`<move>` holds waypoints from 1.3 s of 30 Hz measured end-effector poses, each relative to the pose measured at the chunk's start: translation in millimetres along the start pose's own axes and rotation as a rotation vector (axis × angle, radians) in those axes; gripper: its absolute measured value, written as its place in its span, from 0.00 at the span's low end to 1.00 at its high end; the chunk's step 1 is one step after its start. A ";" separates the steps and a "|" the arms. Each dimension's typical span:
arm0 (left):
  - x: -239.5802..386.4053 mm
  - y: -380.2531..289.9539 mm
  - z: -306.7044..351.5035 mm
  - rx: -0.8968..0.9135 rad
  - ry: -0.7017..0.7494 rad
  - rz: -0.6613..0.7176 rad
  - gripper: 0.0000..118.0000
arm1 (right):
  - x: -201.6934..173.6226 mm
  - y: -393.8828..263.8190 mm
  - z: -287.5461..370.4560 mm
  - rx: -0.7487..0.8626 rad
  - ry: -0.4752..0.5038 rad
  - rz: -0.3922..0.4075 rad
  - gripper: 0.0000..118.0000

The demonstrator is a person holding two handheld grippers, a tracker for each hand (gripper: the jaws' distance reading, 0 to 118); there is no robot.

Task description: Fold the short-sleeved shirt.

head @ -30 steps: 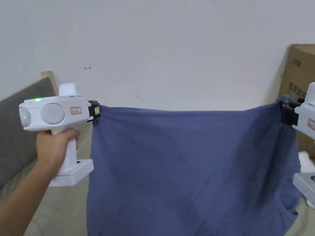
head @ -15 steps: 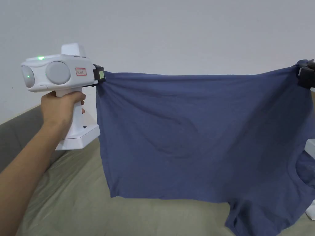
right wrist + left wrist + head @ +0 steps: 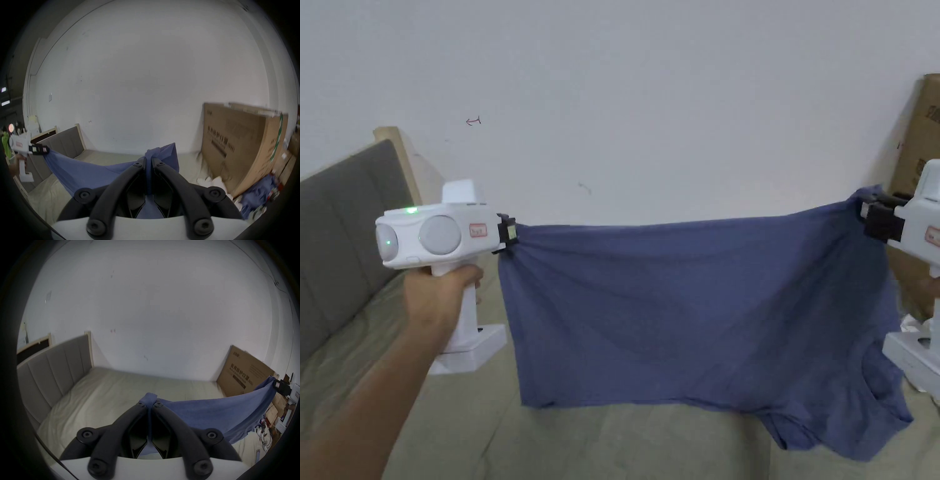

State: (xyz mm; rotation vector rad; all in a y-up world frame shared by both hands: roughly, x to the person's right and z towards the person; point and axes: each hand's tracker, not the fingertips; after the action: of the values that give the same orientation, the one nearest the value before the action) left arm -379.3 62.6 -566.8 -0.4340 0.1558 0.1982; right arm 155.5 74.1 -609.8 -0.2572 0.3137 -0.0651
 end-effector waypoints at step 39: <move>-105.0 -412.7 204.1 -0.529 0.092 0.137 0.01 | -11.1 -391.3 306.4 -0.602 0.022 -0.356 0.03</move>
State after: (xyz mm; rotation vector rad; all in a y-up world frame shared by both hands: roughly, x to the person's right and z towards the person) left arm -367.1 -232.6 -198.4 -0.9606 0.2244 0.3567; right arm 231.7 -228.9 -223.1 -0.9095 0.3013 -0.3273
